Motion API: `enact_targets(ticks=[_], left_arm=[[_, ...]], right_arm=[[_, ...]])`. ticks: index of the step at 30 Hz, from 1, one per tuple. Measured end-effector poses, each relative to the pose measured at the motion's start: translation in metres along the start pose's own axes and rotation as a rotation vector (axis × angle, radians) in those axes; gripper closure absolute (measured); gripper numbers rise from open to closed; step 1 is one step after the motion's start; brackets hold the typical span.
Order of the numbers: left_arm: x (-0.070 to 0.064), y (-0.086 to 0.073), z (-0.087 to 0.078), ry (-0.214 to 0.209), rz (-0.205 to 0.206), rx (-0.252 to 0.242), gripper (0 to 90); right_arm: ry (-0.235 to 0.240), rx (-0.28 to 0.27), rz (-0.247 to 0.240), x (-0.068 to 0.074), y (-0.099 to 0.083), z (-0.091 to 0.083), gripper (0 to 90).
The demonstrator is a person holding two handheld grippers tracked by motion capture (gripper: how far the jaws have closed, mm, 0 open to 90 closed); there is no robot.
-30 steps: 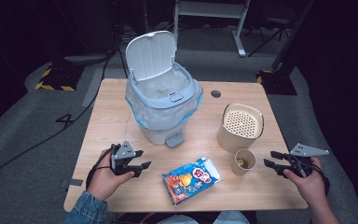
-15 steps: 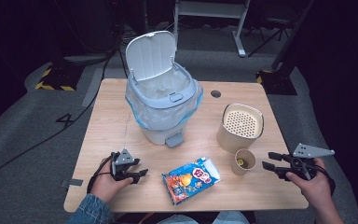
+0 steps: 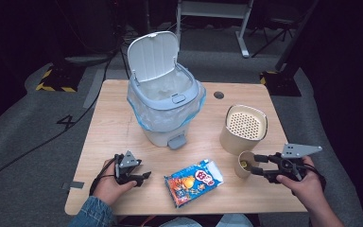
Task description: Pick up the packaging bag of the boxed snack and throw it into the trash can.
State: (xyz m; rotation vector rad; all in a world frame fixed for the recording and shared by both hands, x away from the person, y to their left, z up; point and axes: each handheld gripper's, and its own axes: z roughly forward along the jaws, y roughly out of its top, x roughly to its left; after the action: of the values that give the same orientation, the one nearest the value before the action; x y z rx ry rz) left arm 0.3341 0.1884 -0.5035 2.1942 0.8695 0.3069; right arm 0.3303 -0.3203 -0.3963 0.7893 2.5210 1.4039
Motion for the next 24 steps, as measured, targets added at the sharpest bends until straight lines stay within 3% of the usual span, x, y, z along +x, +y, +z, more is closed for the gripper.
enact_targets(ticks=[9,12,16,24], left_arm=[[-0.002,0.001,0.001,0.011,0.018,0.007,35.4],[-0.001,0.001,0.001,0.011,0.018,0.006,35.3],[-0.001,0.001,0.001,0.012,0.023,0.007,35.3],[-0.001,0.001,0.001,0.012,0.022,0.007,35.3]], right_arm=[[0.104,0.019,-0.066,0.030,0.010,0.037,46.2],[0.162,0.065,-0.084,0.041,0.009,0.064,46.2],[0.194,0.126,-0.103,0.050,0.006,0.089,46.2],[0.227,0.183,-0.134,0.062,0.000,0.114,46.0]])
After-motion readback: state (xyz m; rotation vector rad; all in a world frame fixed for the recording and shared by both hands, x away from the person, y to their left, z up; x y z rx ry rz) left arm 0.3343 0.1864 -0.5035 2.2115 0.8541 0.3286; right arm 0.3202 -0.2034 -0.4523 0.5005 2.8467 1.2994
